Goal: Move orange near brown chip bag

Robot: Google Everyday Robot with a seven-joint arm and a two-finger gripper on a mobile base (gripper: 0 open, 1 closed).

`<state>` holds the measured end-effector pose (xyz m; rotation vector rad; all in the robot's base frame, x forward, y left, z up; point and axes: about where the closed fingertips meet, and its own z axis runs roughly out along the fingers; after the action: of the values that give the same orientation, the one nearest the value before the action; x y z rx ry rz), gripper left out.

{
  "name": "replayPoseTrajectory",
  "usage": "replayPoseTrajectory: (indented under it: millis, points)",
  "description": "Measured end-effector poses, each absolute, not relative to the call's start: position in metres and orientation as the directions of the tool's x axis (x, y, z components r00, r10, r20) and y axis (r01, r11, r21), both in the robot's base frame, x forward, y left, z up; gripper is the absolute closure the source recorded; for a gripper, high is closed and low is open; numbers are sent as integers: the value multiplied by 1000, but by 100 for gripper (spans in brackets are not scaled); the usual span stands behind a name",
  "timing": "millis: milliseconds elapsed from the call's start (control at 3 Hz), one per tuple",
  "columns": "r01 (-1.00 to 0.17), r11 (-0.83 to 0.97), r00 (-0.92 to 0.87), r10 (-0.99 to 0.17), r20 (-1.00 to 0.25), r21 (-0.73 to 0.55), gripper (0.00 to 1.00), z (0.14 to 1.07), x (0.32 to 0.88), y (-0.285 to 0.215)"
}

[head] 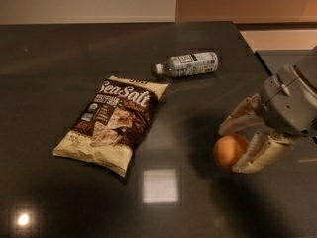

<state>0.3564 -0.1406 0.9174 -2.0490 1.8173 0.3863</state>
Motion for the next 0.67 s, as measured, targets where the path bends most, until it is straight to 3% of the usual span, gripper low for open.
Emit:
replayPoseTrajectory:
  millis: [667]
  points:
    - [-984,-129,172,-879,-444,-127,100,917,405,-86]
